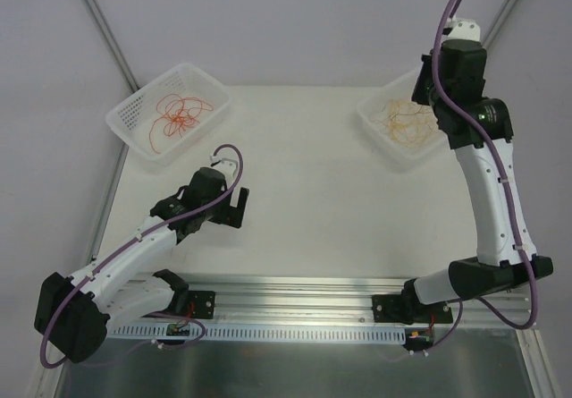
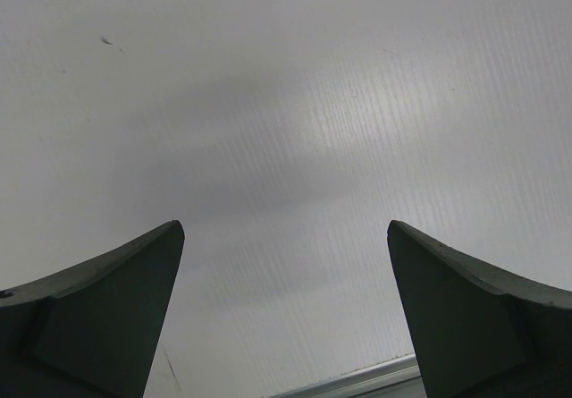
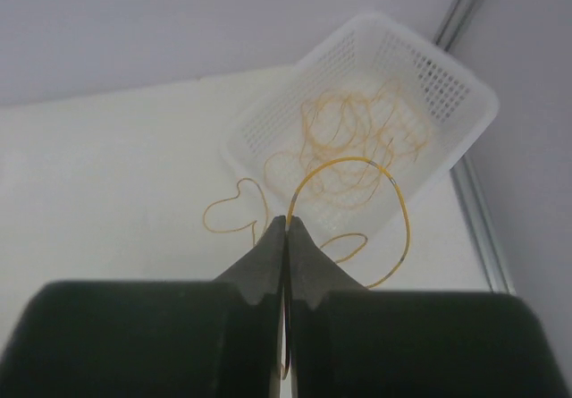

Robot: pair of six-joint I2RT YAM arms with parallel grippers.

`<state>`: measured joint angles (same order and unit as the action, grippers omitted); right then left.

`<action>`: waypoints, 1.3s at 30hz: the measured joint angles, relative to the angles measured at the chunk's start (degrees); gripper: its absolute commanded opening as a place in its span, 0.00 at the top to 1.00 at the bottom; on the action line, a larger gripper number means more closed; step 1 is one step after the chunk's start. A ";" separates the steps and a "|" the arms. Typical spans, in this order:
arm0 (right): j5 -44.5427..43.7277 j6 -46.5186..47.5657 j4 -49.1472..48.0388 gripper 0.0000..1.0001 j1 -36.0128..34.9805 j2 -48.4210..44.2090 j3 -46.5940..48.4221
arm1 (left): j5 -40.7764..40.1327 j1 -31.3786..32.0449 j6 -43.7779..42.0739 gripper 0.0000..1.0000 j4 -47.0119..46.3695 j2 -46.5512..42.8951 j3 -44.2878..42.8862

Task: Untangle the cables

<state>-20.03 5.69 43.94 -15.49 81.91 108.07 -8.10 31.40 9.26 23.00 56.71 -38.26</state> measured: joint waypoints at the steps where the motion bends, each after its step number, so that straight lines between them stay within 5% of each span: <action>1: -0.04 1.03 -1.05 0.99 1.46 0.44 1.66 | -0.02 0.00 0.00 0.01 0.00 0.02 0.00; 16: 4.15 4.68 -14.69 0.96 17.14 21.68 10.29 | -0.37 0.00 0.83 0.01 0.04 -2.56 0.11; 18: 4.79 4.13 -15.15 0.80 18.03 26.18 12.28 | 0.20 0.00 1.79 0.01 0.02 -4.09 0.42; 19: 5.18 3.74 -15.23 0.51 18.43 28.28 12.70 | 0.55 0.00 2.23 0.01 0.11 -5.01 0.68; 22: 6.51 3.23 -14.64 0.16 19.26 33.59 13.57 | 2.34 0.00 4.31 0.01 0.28 -7.58 1.40; 25: 7.61 2.62 -12.81 0.00 19.71 36.30 14.38 | 4.24 0.00 6.25 0.01 0.42 -9.94 1.68; 30: 8.85 1.77 -14.16 0.00 19.91 32.94 11.61 | 6.01 0.00 8.20 0.01 0.42 -12.94 1.66; 39: 10.29 1.46 -14.84 0.00 19.91 11.65 1.01 | 6.78 0.00 9.25 0.01 3.52 -17.09 0.55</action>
<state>-9.74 7.16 29.10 4.43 93.56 109.08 -1.32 31.40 18.50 26.52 39.62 -37.71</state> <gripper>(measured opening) 0.993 0.992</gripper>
